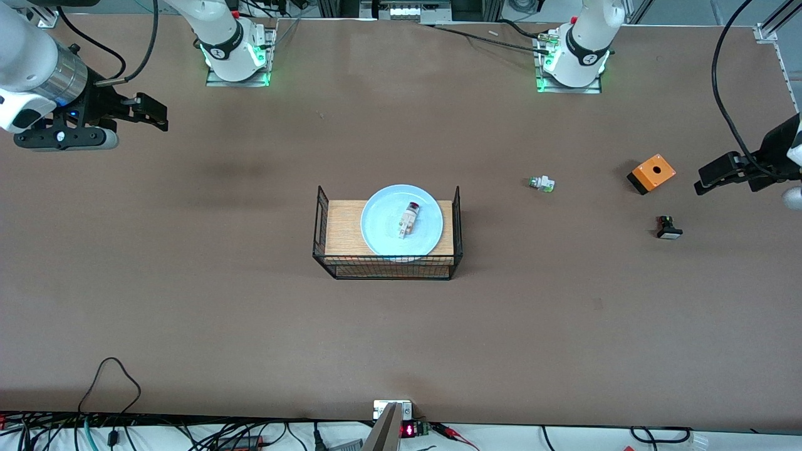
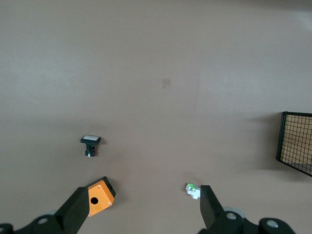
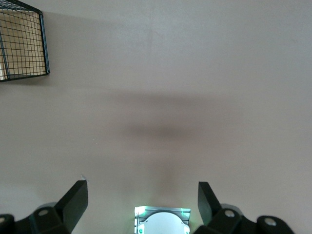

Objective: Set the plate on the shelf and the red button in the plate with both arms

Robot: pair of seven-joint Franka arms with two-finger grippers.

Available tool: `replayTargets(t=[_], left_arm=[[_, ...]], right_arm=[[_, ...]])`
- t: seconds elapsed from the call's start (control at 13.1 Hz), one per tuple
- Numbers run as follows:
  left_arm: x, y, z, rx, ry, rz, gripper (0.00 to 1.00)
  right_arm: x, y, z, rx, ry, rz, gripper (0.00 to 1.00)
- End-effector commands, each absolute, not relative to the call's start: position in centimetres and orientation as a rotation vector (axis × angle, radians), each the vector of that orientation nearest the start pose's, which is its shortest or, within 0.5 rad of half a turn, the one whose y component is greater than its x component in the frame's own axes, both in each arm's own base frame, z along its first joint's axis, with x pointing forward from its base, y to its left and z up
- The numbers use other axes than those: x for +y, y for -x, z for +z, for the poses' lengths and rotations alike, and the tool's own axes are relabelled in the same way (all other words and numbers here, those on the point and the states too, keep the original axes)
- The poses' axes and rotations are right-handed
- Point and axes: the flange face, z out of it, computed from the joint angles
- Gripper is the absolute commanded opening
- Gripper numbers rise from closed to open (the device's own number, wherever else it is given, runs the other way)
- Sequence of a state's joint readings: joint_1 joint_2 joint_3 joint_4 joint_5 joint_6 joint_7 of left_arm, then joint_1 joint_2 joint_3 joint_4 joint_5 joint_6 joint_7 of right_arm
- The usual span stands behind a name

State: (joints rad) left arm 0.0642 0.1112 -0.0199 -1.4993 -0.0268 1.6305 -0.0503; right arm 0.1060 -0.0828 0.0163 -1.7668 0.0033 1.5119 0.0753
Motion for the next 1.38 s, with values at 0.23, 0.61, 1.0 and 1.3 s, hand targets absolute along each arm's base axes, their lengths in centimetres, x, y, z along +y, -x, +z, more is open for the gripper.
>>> replayTargets(t=[0.23,0.61,1.0,1.3], left_arm=[[1.2,-58.4,60.9,-0.124,3.17,-0.036,1.0],[1.2,-57.9,60.5,-0.122,3.168,-0.046,1.0],[1.2,-56.2,60.2,-0.093,3.166,-0.005,1.0],[1.2,-56.1,60.2,-0.053,3.167,-0.003,1.0]], right_arm=[[5.9,-51.7,57.8,-0.072,3.143,0.26,1.0],[6.2,-52.0,58.6,-0.082,3.142,0.234,1.0],[6.3,-52.3,58.9,-0.087,3.14,0.224,1.0],[6.3,-52.5,58.6,-0.082,3.142,0.231,1.0]])
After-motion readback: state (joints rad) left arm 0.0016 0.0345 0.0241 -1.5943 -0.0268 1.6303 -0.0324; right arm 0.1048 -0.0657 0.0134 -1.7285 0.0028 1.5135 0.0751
